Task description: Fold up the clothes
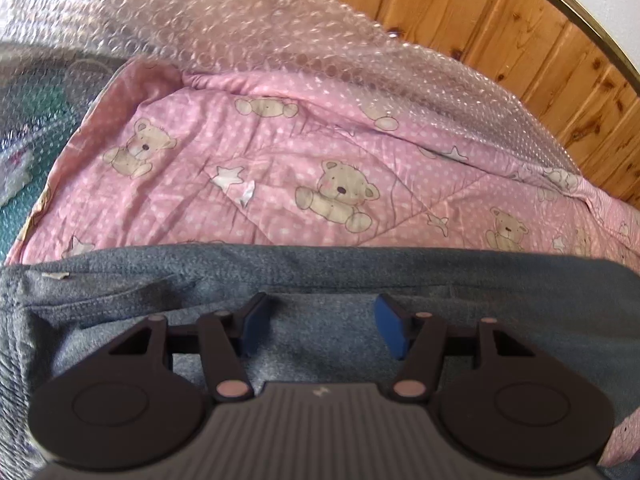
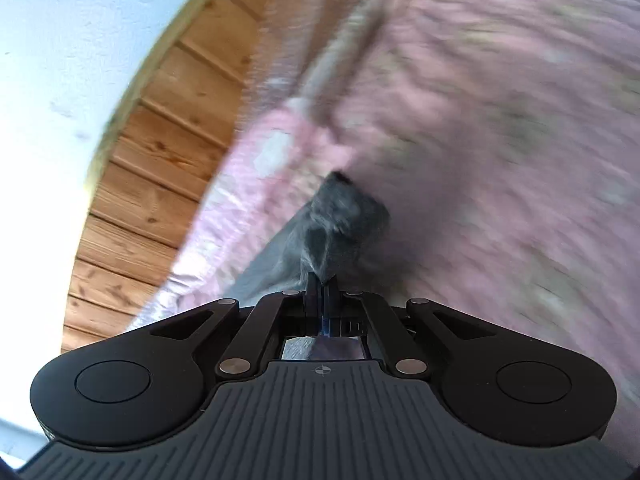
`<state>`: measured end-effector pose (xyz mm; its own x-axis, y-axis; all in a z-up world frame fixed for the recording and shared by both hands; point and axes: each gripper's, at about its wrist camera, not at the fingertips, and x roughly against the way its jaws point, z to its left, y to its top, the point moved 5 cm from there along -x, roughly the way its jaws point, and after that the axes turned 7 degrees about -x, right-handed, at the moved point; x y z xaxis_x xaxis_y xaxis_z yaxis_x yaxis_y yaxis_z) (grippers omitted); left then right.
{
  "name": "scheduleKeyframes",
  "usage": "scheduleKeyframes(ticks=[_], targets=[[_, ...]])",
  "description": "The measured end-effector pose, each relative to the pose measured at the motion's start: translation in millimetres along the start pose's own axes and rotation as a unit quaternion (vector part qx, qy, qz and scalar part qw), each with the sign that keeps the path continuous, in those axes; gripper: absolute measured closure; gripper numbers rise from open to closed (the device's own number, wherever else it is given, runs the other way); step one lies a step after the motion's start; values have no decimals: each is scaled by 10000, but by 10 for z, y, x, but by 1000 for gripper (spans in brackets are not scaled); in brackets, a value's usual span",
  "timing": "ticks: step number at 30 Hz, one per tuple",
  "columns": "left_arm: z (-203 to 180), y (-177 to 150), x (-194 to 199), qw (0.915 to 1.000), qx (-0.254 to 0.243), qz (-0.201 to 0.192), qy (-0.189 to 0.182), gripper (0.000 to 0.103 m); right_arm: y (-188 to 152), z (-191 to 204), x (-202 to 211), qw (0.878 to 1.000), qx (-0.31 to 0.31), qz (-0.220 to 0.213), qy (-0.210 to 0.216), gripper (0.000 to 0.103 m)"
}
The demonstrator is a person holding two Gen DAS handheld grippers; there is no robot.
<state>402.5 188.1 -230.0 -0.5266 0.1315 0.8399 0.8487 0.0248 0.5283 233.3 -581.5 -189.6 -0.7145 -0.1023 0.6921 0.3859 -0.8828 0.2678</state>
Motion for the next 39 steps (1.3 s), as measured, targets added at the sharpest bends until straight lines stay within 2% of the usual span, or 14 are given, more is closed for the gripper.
scheduleKeyframes(ticks=[2, 3, 4, 5, 6, 7, 9, 11, 14, 17, 21, 28, 34, 39], targets=[[5, -21, -45, 10000, 44, 12, 25, 44, -164, -222, -154, 9965, 317, 546, -551, 103], [-14, -18, -46, 10000, -22, 35, 62, 41, -244, -335, -229, 9920, 478, 822, -827, 91], [-33, -15, -47, 9999, -87, 58, 99, 41, -323, -448, -301, 9858, 639, 1097, -1102, 103], [-52, -12, -48, 9998, -153, 81, 135, 42, -286, -484, -237, 9857, 777, 869, -1217, 99], [-72, -9, -17, 9995, -236, 138, 171, 43, -203, -488, -118, 9834, 882, 528, -1494, 74], [-92, -4, 42, 9992, -343, 110, 181, 44, -102, -458, 39, 9796, 981, 65, -1750, 64], [-91, -10, 184, 9990, -419, 1, 170, 44, 64, -313, 269, 9764, 1232, -542, -1690, 60], [-50, -67, 289, 9995, -286, -26, 156, 44, 175, -118, 230, 9721, 1608, -612, -1597, 59], [33, -205, 405, 9998, 47, 7, 168, 44, 190, 186, -257, 9646, 2398, -5, -1096, 47], [33, -395, 485, 9995, 203, 154, 204, 44, 157, 312, -785, 9462, 3019, 482, -1058, 47], [3, -644, 683, 9994, 223, 180, 215, 44, 83, 476, -982, 9305, 3524, 603, -795, 70], [21, -938, 755, 9980, 546, 255, 209, 44, 60, 377, -1021, 9343, 3388, 870, -683, 57], [-94, -974, 730, 9976, 628, 255, 160, 44, 24, 298, -1074, 9369, 3267, 1103, -573, 63], [-153, -1007, 672, 9972, 596, 355, 288, 43, 175, 184, -1187, 9610, 2534, 1095, -142, 58]])
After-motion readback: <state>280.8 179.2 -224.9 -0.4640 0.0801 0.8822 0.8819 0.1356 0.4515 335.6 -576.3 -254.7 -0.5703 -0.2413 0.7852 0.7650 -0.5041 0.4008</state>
